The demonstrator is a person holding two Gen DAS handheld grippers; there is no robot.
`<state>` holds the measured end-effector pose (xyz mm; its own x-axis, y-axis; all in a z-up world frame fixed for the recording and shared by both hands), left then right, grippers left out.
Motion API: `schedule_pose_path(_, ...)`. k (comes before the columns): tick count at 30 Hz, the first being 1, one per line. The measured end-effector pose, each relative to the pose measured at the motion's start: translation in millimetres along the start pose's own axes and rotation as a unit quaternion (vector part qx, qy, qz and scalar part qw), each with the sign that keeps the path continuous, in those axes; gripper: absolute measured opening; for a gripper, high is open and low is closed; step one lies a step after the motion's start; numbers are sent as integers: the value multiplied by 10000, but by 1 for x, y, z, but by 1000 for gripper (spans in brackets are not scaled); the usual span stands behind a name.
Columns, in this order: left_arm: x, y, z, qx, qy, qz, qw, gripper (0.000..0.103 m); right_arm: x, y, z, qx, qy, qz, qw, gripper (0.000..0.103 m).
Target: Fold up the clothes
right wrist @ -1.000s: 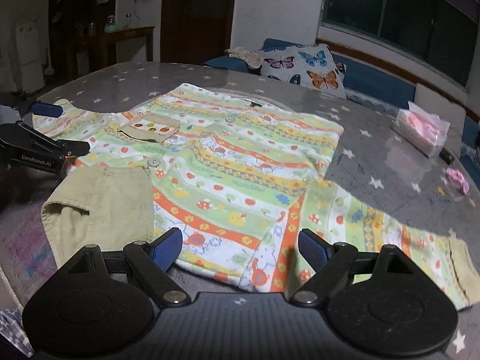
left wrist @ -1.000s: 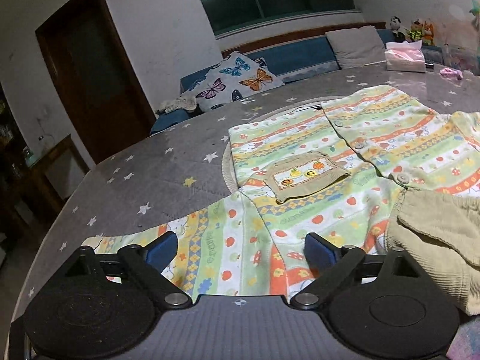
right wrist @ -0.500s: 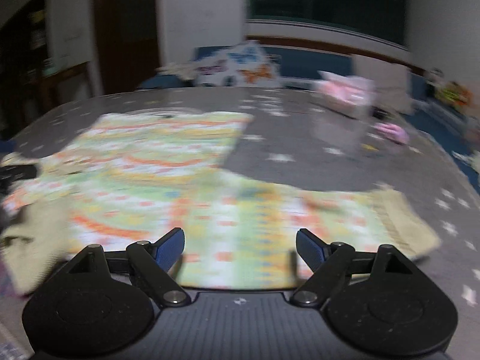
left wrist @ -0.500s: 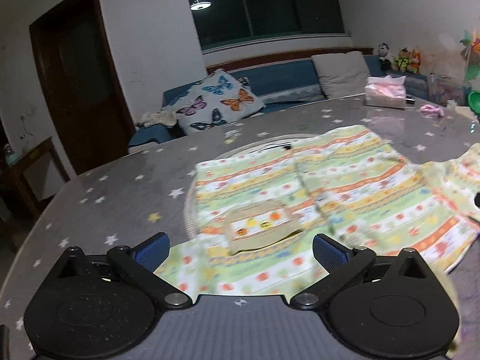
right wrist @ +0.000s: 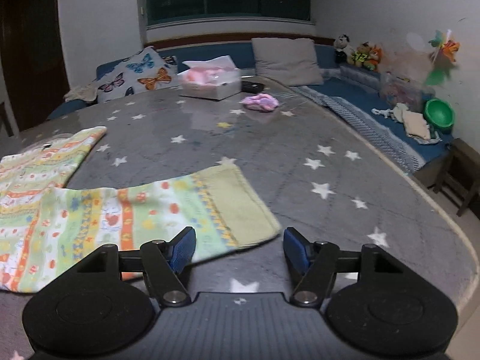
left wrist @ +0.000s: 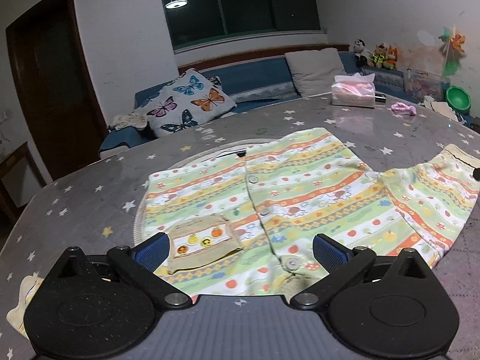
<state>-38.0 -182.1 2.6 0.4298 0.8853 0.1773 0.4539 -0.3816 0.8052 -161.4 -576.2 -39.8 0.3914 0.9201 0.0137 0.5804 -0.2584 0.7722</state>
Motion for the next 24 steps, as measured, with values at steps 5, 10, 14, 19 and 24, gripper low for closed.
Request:
schedule_pose_path(5, -8, 1, 4, 69, -49, 42, 10000, 103, -1, 4, 7, -34, 13, 12, 10000, 62)
schedule_pose_path(10, -14, -1, 8, 157, -73, 82, 9998, 103, 9, 8, 11, -61, 161, -23, 9998, 32)
schedule_pose_path(14, -19, -4, 13, 245, -117, 115, 9996, 103, 15, 12, 5, -35, 359, 105, 9993, 12)
schedule_pose_path(19, -29, -7, 16, 300, -233, 213, 9991, 103, 25, 33, -17, -270, 701, 331, 9966, 10)
schedule_pose_path(24, -22, -12, 12, 257, -247, 128, 9993, 103, 59, 70, -48, -615, 1254, 184, 9900, 10)
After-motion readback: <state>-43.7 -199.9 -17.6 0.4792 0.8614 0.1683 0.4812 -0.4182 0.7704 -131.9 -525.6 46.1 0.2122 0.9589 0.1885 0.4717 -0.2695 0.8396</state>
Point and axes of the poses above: each gripper's, at about its wrist camera, not at the fingertips, and z roughly the way its jaws point, x to its left, y to its top, the point moved 7 cm from there along z, roughly the way its jaws point, and after that the axes turned 1 degree about -z, right-handed, at the moved point
